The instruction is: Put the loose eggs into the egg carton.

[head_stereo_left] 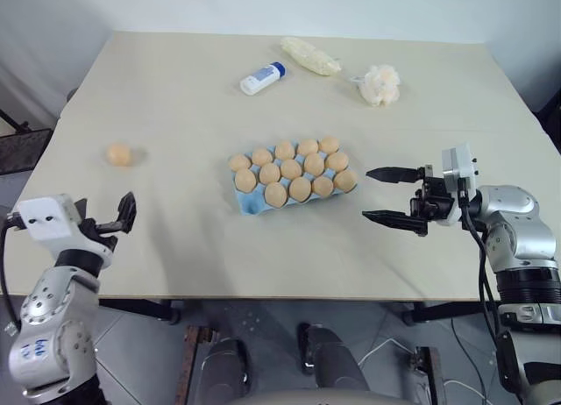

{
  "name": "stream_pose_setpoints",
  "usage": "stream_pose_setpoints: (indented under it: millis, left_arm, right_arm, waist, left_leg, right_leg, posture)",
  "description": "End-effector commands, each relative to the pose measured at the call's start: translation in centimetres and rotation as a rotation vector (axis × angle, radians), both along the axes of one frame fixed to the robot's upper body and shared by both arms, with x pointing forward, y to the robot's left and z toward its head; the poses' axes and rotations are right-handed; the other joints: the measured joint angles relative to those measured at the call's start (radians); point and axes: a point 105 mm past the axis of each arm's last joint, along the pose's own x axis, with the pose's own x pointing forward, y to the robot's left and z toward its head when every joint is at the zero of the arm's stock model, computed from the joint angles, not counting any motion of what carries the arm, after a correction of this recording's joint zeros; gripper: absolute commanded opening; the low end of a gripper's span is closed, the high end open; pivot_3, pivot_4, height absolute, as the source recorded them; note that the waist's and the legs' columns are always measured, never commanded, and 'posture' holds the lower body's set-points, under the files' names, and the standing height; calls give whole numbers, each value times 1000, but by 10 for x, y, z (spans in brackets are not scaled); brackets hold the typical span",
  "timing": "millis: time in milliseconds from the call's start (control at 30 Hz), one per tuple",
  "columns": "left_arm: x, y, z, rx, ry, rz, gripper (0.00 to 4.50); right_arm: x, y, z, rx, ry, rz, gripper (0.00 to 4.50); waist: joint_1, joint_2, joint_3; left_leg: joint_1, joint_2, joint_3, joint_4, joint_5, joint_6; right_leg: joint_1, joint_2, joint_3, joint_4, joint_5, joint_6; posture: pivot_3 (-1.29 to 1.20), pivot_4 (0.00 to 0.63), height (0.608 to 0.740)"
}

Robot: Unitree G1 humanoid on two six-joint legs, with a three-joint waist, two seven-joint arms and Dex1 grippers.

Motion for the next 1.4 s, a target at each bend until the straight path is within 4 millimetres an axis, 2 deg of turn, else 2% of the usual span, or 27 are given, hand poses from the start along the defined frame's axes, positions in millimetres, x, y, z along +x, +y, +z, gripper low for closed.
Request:
stream_pose_setpoints:
  millis: [33, 233, 400, 667, 900, 1133, 1233, 1400]
  left_arm:
    - [-5, 17, 16, 39, -23, 31, 4479]
    - [31, 32, 28, 80, -23, 16, 4479]
    - [80, 51, 34, 71, 26, 43, 4479]
    - [135, 50, 24, 21, 163, 35, 4479]
    - [155, 45, 16, 18, 251, 25, 4479]
    - [162, 44, 13, 29, 277, 22, 4479]
    - [165, 45, 17, 43, 239, 39, 3884]
    - [168, 41, 18, 54, 222, 21, 2305]
  right_arm:
    - [-1, 0, 7, -4, -36, 17, 4500]
    - [1, 4, 8, -5, -36, 22, 4500]
    - [1, 4, 9, -8, -39, 19, 4500]
    - [-1, 2, 9, -11, -40, 2, 4500]
    - [-4, -1, 9, -12, -42, -21, 4500]
    - [-6, -4, 8, -15, -39, -38, 4500]
    - [-6, -5, 8, -16, -41, -45, 4500]
    - [-6, -5, 8, -18, -41, -48, 4500]
  waist:
    - [-1, 0, 0]
    - [0, 0, 0]
    - [-3, 0, 0]
    - [-1, 0, 0]
    - [1, 0, 0]
    - [12, 0, 0]
    - [11, 0, 0]
    - [12, 0, 0]
  left_leg:
    - [0, 0, 0, 0, 0, 0]
    - [0, -1, 0, 0, 0, -1]
    - [-1, -1, 1, -1, 0, -1]
    - [-1, 3, 4, -3, -1, -2]
    - [-2, 9, 8, -3, -3, -10]
    - [-4, 11, 15, -1, -4, -12]
    - [-4, 11, 16, 1, -4, -12]
    - [-4, 11, 16, 1, -4, -11]
  right_leg:
    - [0, 0, 0, 0, 0, 0]
    - [0, -2, 0, -1, 0, -1]
    - [0, -1, -2, -2, 0, 0]
    - [-3, 1, -7, -2, 6, 10]
    - [-6, 0, -27, -2, 5, 9]
    - [-15, -1, -29, 6, 4, 7]
    - [-15, -2, -29, 7, 4, 7]
    - [-16, -2, -28, 8, 4, 7]
  posture:
    - [0, 150, 740]
    - [0, 150, 740]
    - [0, 150, 740]
    - [0, 150, 740]
    - [0, 150, 740]
    - [0, 150, 740]
    - [0, 150, 740]
    - [0, 150, 740]
